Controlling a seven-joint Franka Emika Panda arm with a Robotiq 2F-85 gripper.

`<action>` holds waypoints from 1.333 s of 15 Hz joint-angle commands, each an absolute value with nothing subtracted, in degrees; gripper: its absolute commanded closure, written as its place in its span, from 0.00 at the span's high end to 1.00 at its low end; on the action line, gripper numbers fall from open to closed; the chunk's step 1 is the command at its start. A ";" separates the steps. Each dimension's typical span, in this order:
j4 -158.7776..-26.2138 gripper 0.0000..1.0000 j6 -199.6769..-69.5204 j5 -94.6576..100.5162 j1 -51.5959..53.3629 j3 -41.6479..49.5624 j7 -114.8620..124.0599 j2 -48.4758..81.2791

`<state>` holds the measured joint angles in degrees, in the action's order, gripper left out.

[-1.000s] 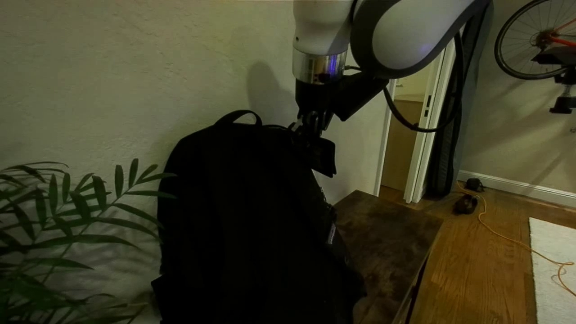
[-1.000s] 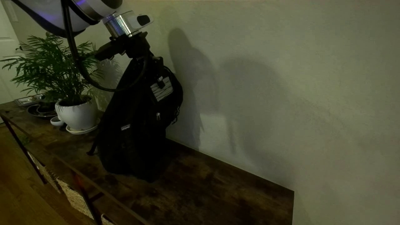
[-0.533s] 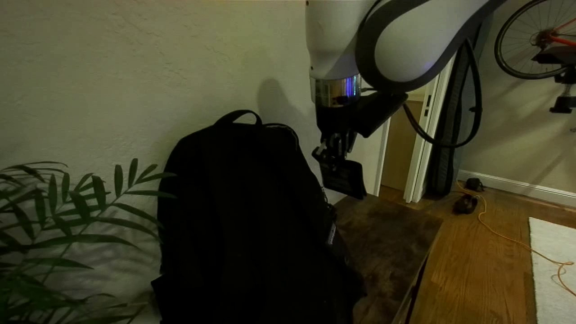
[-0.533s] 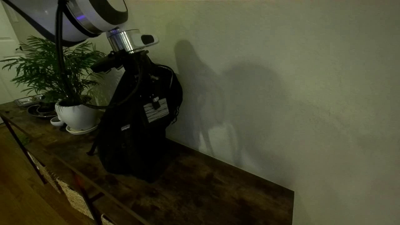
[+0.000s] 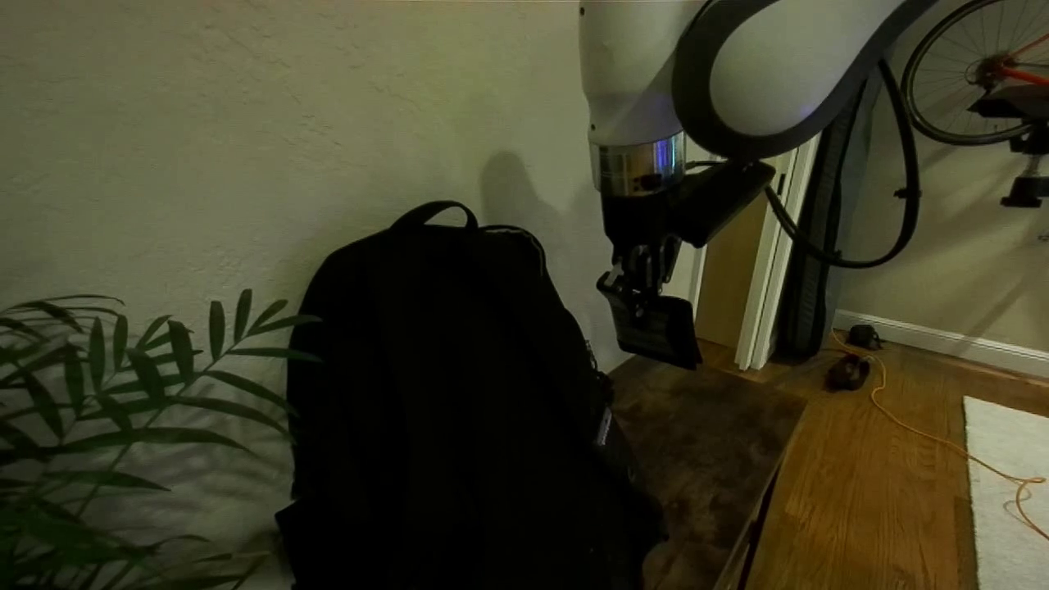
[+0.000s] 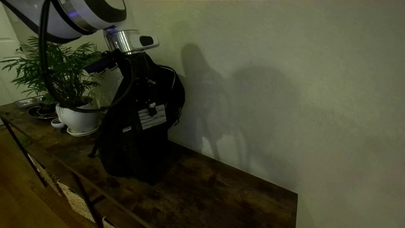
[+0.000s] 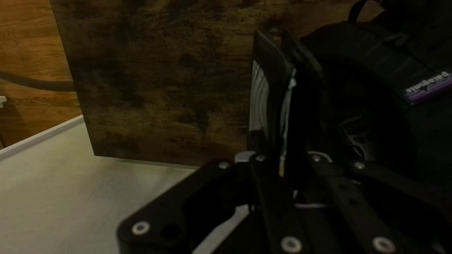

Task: Pick up the wallet and place it in the backpack

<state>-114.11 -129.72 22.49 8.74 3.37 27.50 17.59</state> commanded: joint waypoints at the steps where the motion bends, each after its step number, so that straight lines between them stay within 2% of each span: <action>1: -117.86 0.07 -126.71 21.53 8.98 2.32 26.92 11.19; 9: -116.49 0.07 -126.32 22.50 8.54 -0.06 27.02 7.11; 20: -109.56 0.06 -130.88 22.47 8.23 -0.52 25.06 11.00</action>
<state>-110.90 -128.48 22.50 8.89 0.03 26.81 9.89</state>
